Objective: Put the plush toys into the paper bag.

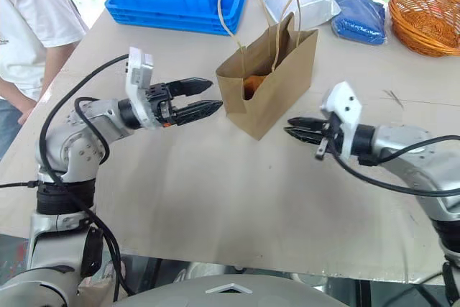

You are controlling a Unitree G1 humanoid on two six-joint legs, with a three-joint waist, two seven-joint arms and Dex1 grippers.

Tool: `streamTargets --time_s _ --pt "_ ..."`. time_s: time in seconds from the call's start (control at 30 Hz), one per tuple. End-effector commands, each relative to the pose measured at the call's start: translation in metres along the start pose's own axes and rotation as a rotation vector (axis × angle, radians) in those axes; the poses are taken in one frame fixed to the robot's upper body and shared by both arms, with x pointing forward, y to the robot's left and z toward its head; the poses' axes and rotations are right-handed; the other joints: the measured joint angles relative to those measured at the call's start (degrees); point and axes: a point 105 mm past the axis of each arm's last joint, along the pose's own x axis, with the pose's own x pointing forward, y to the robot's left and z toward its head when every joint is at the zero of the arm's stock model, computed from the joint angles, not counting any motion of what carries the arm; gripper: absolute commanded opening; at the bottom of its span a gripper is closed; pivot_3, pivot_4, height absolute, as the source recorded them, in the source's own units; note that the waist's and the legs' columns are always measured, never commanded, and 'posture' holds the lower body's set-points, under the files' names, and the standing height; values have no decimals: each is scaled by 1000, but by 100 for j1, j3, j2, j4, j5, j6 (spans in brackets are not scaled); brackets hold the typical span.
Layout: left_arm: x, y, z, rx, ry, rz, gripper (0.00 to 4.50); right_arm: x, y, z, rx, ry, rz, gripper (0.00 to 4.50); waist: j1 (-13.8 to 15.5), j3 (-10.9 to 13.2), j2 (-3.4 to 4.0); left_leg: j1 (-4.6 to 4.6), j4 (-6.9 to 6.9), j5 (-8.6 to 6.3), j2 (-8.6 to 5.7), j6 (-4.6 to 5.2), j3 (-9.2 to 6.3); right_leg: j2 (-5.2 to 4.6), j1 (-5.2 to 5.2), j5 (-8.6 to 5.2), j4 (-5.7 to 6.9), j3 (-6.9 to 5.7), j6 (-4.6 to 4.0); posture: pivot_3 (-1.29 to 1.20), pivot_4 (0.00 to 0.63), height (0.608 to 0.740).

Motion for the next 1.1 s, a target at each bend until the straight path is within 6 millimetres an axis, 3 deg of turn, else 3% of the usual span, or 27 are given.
streamTargets --time_s 0.03,0.5,0.87,1.07,1.1 --pt "3 -5 6 63 0 -64 4500 9 -6 8 -79 -33 -3 38 2 0 0 1 1 0 0 0 0 0 0 0 0 0 0 0 150 740" --pt "28 -3 -6 142 35 -90 4500 58 -7 22 -144 -115 35 38 13 0 0 -7 15 0 0 0 -5 -2 0 1 10 -8 -2 0 150 740" --pt "44 -27 -8 146 10 -95 4500 78 -4 32 -103 -199 27 38 9 0 0 -7 15 0 0 0 -6 -4 0 2 14 -7 -3 0 150 740" --pt "50 -18 -8 163 -18 25 4500 80 0 33 -78 -227 32 38 11 0 0 -6 16 0 0 0 -6 -4 0 2 15 -7 -3 0 150 740" --pt "51 -16 -9 167 -16 39 3980 80 0 33 -70 -233 28 0 12 -1 0 -6 16 0 0 0 -6 -4 0 2 15 -7 -4 0 150 740"
